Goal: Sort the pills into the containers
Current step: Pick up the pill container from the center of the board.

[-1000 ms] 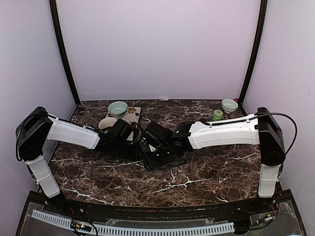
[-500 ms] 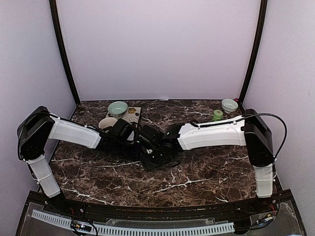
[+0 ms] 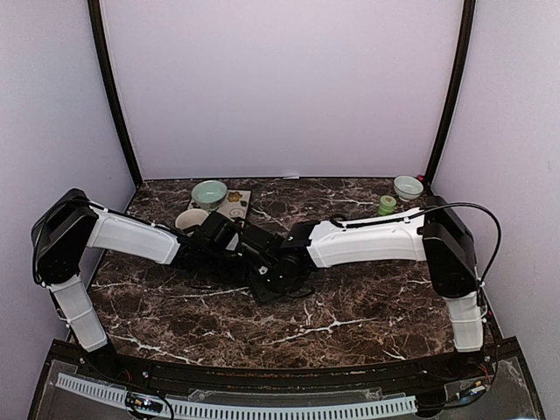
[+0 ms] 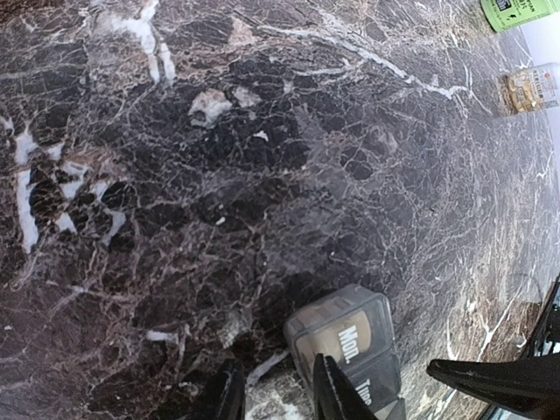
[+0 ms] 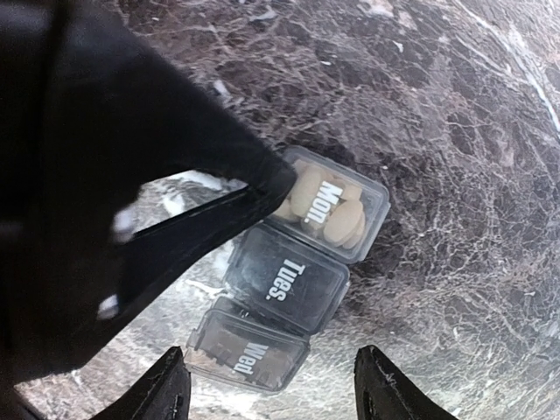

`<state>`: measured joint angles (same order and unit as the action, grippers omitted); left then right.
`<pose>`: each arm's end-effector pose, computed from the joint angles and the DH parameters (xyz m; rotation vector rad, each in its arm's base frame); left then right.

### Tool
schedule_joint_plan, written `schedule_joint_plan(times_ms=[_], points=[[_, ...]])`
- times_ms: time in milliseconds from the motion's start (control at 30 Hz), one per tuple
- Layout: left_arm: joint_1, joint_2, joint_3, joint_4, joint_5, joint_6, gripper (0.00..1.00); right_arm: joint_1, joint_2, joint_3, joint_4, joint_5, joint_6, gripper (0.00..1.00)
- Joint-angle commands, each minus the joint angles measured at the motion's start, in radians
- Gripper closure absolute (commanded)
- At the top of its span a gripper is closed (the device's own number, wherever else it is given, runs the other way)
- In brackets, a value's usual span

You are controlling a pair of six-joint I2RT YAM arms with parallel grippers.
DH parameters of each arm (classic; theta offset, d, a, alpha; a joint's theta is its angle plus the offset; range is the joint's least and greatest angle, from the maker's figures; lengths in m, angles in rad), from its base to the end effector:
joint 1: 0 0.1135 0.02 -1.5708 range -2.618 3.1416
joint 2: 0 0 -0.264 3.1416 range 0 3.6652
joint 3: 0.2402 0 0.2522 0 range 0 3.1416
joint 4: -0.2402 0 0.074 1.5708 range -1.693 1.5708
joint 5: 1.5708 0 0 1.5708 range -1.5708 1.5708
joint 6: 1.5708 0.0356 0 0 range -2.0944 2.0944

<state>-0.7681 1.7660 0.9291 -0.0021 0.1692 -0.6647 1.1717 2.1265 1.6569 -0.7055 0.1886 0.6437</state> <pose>0.2495 -0.2494 0.1496 0.2168 2.5696 -0.8133 0.1798 0.4092 0.1799 -0.6645 2.6573 0.2732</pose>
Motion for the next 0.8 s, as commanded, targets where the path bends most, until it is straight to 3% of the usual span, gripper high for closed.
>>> schedule_joint_plan(times_ms=[0,267,767], points=[[-0.002,-0.003,0.001,-0.009,0.023,0.021,0.69,0.006,0.015,0.012,-0.013,0.061,0.031,0.36],[-0.003,-0.005,-0.003,-0.009,0.024,0.020,0.69,0.006,-0.012,-0.026,0.002,0.115,0.057,0.45],[-0.002,0.000,0.011,-0.013,0.022,0.018,0.70,0.004,-0.081,-0.067,0.018,0.167,0.054,0.51]])
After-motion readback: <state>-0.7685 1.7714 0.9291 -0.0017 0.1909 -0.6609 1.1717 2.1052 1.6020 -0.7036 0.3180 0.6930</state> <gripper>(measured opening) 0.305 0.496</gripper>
